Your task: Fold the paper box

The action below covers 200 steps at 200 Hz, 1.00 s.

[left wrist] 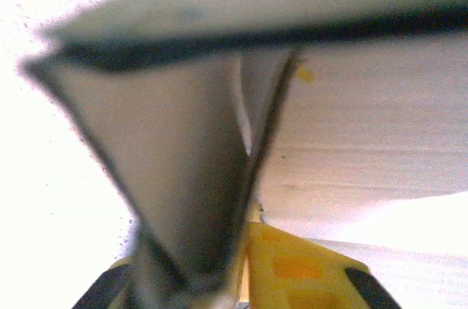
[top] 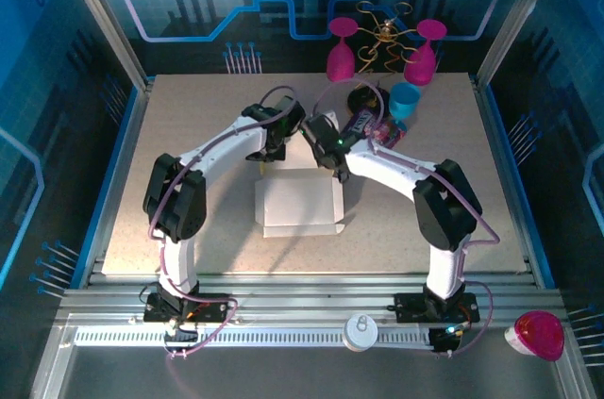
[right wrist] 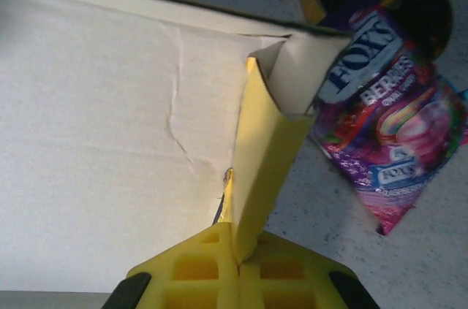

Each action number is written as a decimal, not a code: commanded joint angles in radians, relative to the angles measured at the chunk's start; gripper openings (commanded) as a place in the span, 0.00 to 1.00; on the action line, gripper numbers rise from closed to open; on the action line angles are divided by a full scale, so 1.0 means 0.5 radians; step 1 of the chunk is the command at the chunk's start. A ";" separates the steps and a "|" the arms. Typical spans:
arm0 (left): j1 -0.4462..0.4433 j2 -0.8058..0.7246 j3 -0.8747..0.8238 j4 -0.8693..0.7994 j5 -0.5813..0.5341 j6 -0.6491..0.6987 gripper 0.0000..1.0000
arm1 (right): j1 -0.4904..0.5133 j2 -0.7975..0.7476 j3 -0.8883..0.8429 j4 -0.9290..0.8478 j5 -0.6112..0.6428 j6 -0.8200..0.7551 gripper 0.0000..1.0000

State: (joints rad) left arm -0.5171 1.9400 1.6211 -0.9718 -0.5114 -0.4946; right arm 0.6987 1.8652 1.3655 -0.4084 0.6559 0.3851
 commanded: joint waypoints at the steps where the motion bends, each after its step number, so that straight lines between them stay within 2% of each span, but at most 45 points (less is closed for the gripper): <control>1: 0.012 -0.154 -0.085 0.170 -0.046 -0.005 0.18 | 0.017 -0.187 -0.328 0.815 0.059 -0.168 0.00; 25: 0.042 -0.198 -0.165 0.239 0.037 -0.008 0.25 | 0.011 -0.203 -0.427 1.006 0.029 -0.183 0.00; 50: 0.051 -0.219 -0.228 0.280 0.130 -0.012 0.42 | 0.039 -0.162 -0.492 1.167 0.040 -0.263 0.00; 85: 0.049 -0.384 -0.311 0.318 0.190 -0.077 0.49 | 0.039 -0.117 -0.506 1.245 0.076 -0.316 0.00; 113: 0.050 -0.624 -0.255 0.195 0.291 -0.307 0.56 | 0.036 -0.087 -0.551 1.420 0.044 -0.408 0.00; 124: 0.065 -0.720 -0.222 0.120 0.293 -0.463 0.62 | 0.028 -0.072 -0.577 1.507 0.006 -0.442 0.00; 144: 0.211 -0.897 -0.265 0.160 0.425 -0.712 0.69 | 0.029 -0.044 -0.627 1.656 -0.020 -0.514 0.00; 168: 0.503 -0.988 -0.419 0.390 0.799 -0.922 0.71 | 0.020 0.004 -0.659 1.776 -0.038 -0.561 0.00; 200: 0.712 -0.933 -0.617 0.842 1.121 -0.966 0.71 | 0.018 0.068 -0.755 2.085 -0.069 -0.663 0.00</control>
State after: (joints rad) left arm -0.1989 1.4265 1.3926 -0.7174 -0.1421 -0.9001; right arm 0.7052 1.8675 1.0275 0.4400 0.6319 0.1093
